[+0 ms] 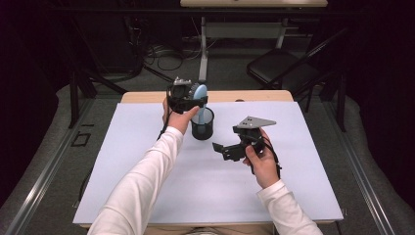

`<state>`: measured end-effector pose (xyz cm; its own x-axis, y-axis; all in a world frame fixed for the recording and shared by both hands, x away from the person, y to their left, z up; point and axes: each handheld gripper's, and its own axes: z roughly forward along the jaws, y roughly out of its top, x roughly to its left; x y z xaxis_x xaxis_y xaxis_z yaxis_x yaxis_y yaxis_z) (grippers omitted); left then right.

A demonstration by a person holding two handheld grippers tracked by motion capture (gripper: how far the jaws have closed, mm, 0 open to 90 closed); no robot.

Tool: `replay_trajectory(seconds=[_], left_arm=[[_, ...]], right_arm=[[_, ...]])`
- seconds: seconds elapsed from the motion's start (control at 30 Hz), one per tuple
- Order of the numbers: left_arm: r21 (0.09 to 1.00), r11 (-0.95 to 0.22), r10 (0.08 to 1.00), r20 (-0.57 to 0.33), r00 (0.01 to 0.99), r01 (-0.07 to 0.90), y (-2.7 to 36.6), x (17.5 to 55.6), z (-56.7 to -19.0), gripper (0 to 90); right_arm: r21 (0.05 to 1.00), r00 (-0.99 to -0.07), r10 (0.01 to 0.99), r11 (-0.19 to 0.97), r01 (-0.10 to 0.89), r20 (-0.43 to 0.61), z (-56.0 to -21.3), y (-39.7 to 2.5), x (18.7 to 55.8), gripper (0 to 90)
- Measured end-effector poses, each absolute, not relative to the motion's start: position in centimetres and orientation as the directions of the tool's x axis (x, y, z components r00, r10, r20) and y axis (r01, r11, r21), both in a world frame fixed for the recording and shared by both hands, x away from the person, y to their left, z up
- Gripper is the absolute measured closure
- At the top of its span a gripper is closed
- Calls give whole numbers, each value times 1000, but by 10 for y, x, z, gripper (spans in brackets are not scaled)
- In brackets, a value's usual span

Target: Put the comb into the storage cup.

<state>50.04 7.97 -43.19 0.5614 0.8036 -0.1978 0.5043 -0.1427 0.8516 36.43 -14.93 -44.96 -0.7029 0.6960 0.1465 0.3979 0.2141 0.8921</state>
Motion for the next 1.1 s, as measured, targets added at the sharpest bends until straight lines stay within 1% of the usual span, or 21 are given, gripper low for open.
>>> replay_trajectory(seconds=[0.43,0.57,0.73,0.9,1.07,1.1], left_arm=[[847,-131,804,-213,555,515,78,500,-433,370],[849,-125,809,-213,548,514,78,500,-433,327],[844,-120,816,-217,537,523,79,500,-434,295],[847,-104,819,-224,528,521,80,501,-435,224],[841,-83,817,-250,520,534,80,501,-435,156],[841,-82,819,-249,517,535,80,501,-435,155]], right_arm=[[893,-702,696,210,398,149,-450,-150,365,6],[893,-703,695,211,396,148,-450,-150,365,6],[892,-704,694,214,398,148,-450,-150,364,6],[892,-703,695,213,399,148,-450,-150,365,6],[891,-703,696,213,400,150,-450,-150,365,6],[891,-702,696,213,400,149,-450,-149,365,6]])
